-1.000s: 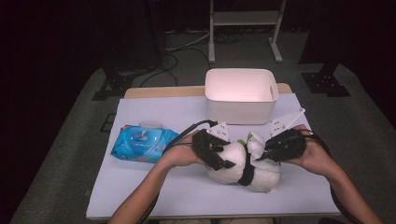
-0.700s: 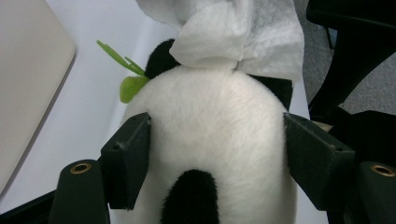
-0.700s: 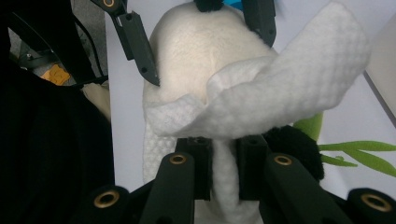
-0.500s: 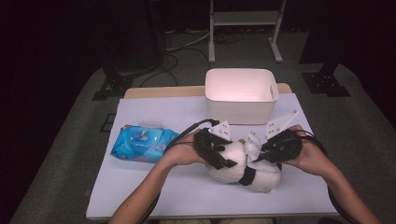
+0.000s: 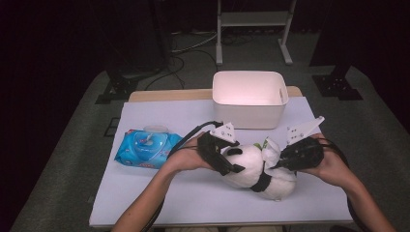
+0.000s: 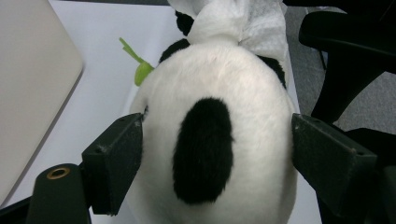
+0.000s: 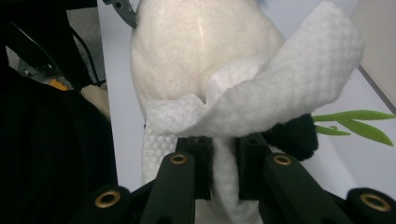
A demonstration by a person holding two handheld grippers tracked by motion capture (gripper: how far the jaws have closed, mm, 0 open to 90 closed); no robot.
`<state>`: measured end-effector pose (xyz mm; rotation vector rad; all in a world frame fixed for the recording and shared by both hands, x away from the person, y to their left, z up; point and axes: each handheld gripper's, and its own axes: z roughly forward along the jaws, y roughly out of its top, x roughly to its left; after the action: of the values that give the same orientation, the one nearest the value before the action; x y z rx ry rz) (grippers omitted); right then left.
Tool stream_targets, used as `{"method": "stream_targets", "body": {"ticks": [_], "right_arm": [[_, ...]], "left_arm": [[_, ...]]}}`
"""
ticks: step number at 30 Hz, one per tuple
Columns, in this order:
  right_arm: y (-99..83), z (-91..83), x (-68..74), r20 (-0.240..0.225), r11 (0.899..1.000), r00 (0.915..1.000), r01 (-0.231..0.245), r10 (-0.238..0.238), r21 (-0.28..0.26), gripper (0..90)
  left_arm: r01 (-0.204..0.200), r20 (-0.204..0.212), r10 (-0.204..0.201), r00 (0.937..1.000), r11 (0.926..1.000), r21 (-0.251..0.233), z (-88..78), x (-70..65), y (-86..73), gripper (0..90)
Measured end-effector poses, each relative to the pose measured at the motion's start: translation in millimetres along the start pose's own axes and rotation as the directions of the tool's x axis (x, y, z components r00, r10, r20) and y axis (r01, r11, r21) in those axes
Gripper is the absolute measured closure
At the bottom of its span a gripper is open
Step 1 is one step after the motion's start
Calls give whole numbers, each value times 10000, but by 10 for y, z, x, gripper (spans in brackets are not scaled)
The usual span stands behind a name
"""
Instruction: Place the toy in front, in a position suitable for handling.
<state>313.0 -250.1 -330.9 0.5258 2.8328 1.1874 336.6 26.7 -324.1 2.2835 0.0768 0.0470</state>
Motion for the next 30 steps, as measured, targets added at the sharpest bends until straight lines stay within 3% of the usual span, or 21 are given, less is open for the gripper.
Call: {"method": "stream_targets", "body": {"ticks": [15,30], "right_arm": [[-135,-104,-31,121,9993,9993,-346,347,-134,791],[-371,-252,-74,293,9964,9962,-814,821,-249,793]], "left_arm": [[316,-4,-316,9995,9991,-298,-37,34,-96,151],[655,651,-625,9959,9969,-446,146,82,-158,124]]}}
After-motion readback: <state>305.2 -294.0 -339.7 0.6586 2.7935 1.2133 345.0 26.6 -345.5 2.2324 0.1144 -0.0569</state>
